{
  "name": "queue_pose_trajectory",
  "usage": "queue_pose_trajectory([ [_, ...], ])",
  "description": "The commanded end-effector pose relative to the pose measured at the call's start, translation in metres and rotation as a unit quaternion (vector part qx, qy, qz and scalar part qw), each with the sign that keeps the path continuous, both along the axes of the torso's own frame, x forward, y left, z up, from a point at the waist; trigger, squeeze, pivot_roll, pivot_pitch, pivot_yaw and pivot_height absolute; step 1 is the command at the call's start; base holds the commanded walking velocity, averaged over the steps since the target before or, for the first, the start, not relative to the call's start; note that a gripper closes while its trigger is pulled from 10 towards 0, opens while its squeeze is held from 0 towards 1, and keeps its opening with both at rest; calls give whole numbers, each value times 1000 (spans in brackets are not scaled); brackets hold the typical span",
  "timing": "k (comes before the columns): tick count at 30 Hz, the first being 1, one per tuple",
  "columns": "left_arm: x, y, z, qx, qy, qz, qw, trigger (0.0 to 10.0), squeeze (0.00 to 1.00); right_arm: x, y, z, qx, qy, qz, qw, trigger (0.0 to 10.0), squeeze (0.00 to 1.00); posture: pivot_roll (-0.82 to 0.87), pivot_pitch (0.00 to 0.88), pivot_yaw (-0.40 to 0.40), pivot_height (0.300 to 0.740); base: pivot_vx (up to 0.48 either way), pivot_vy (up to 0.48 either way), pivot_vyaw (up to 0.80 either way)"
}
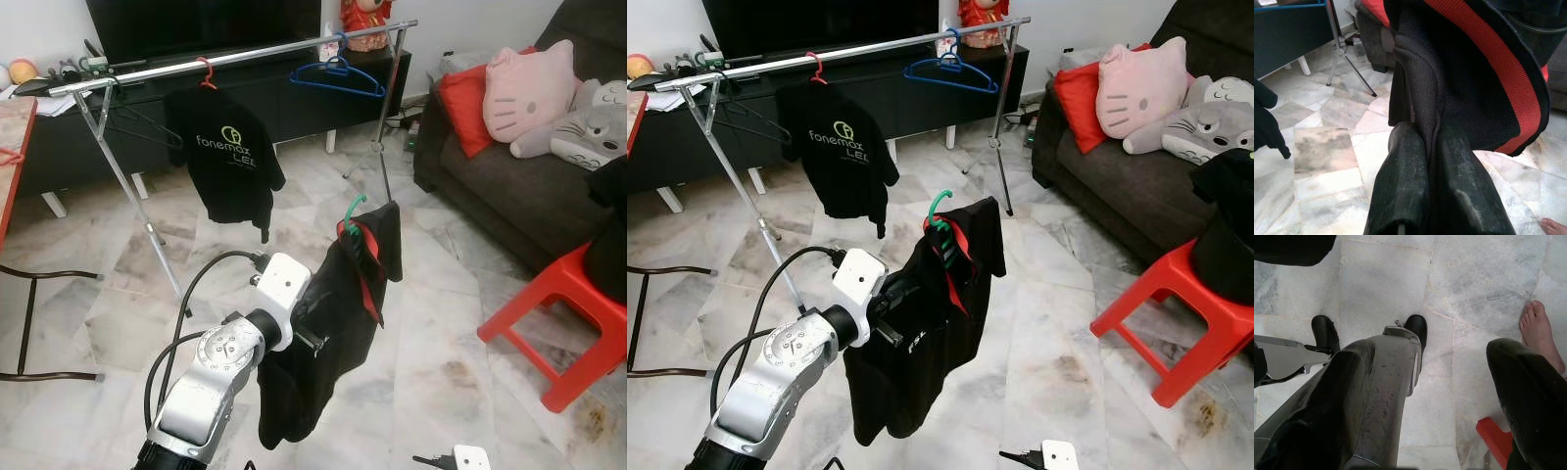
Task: Hang hanger
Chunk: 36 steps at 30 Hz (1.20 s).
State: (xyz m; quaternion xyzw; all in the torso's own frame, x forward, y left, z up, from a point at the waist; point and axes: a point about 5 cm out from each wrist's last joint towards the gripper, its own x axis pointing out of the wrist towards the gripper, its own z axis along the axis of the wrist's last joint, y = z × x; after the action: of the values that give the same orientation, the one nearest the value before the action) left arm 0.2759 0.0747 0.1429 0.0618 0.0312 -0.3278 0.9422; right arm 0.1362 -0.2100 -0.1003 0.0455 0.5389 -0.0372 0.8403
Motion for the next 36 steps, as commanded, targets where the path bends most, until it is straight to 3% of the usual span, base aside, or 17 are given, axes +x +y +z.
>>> queue_pose_trajectory([
  [1,-4,-6,6,-1,-15,-23,1000,10000,0,5,3,2,13,-24,1,1000,10000,0,-16,0,-4,740,0,0,0],
  [36,-3,-4,7,-1,-14,-17,1000,10000,0,8,4,3,14,-34,-7,999,10000,0,-13,0,-3,740,0,0,0],
])
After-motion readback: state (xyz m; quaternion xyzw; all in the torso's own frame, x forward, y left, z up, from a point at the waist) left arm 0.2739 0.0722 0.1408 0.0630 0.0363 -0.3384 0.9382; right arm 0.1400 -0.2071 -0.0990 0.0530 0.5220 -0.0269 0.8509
